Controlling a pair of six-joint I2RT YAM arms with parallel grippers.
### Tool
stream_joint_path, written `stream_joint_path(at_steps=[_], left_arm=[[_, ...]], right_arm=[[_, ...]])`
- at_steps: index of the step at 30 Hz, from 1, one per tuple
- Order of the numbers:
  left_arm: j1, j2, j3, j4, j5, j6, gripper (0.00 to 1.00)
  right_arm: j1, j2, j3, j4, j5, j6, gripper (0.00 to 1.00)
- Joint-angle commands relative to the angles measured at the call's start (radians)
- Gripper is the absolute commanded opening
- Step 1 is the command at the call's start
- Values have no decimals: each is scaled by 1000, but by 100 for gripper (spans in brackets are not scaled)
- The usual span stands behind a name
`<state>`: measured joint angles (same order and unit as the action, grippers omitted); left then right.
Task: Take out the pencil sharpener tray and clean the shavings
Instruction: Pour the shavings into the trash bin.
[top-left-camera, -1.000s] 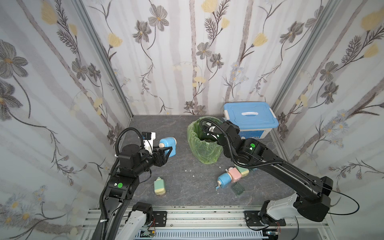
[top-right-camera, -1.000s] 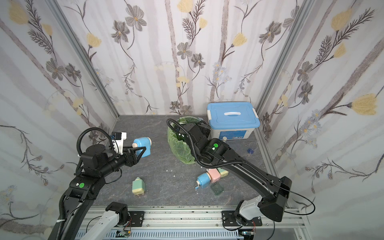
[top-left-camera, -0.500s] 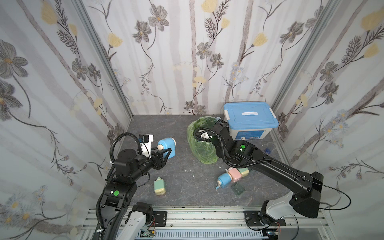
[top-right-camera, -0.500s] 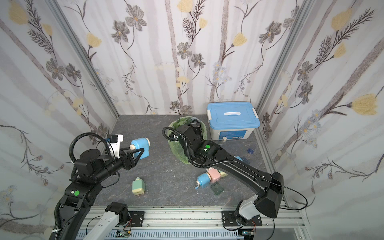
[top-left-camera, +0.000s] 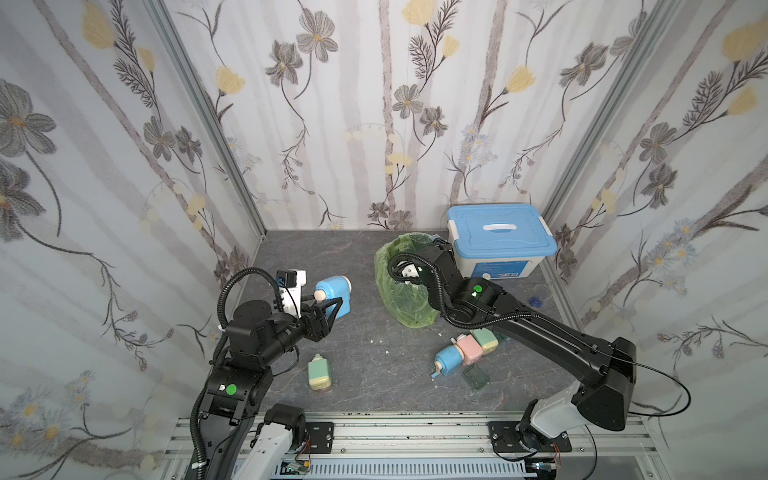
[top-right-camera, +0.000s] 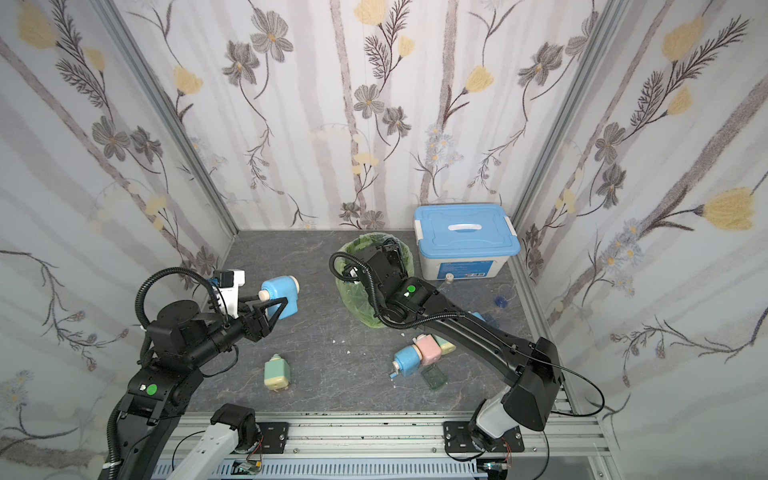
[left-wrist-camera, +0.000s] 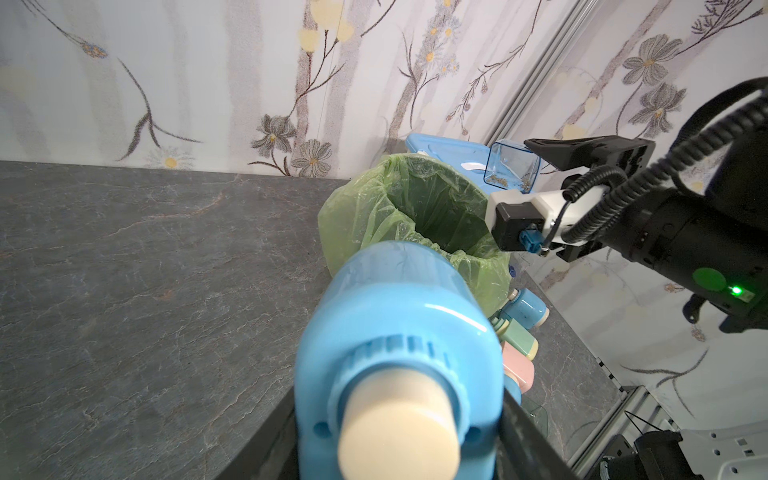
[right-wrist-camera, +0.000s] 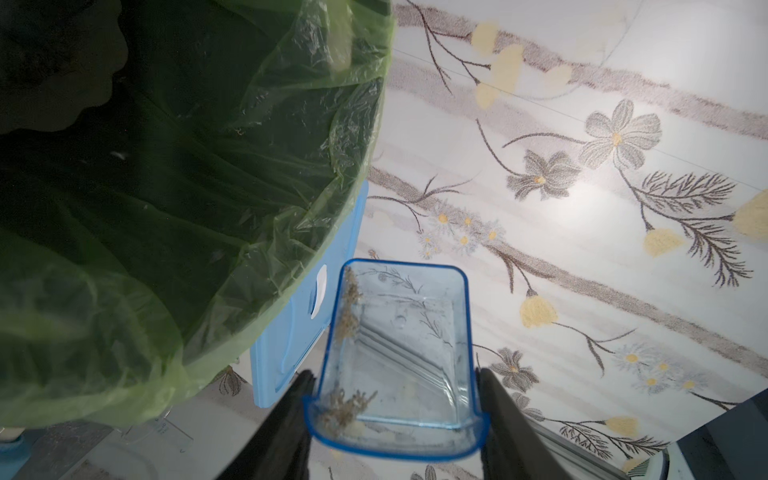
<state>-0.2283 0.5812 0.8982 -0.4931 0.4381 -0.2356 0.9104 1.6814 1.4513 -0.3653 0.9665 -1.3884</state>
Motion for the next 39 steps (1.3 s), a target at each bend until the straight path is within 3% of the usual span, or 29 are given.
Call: stream_joint_path(at_steps=[1,6,9,12,15,18,21,29,32,35,39], left_arm=[[-1,-1,1,22,-2,13,38],[-1,2,2,28,5,10,38],[-1,-4,-1,24,1,10,38],[-1,2,0,32,14,8,38],[0,-3,-1,24,4,13,38],[-1,8,0,35,20,7,38],[-1,2,1,31,11,11,38],[1,9,-2,37,21,4,38],[0,7,-1,38,20,7,38],[-1,15,-1,48,32,1,38],[0,6,-3,48,37,0,38]], right_arm=[[-4,-5,-4,36,3,-5,35],[47,-11,-59,52,-39,-18,34],[11,-1,-16,47,-14,21,34],[66,-1,-74,99,-56,-42,33],[29,11,13,26,-60,58,35],[59,-8,-76,105,-60,-33,35],[29,-7,-34,52,-60,43,36],[46,-24,-103,116,-60,-33,36],[9,-25,-42,61,-60,49,37],[40,-34,-108,90,-61,0,38],[13,-39,-45,1,-91,135,38]])
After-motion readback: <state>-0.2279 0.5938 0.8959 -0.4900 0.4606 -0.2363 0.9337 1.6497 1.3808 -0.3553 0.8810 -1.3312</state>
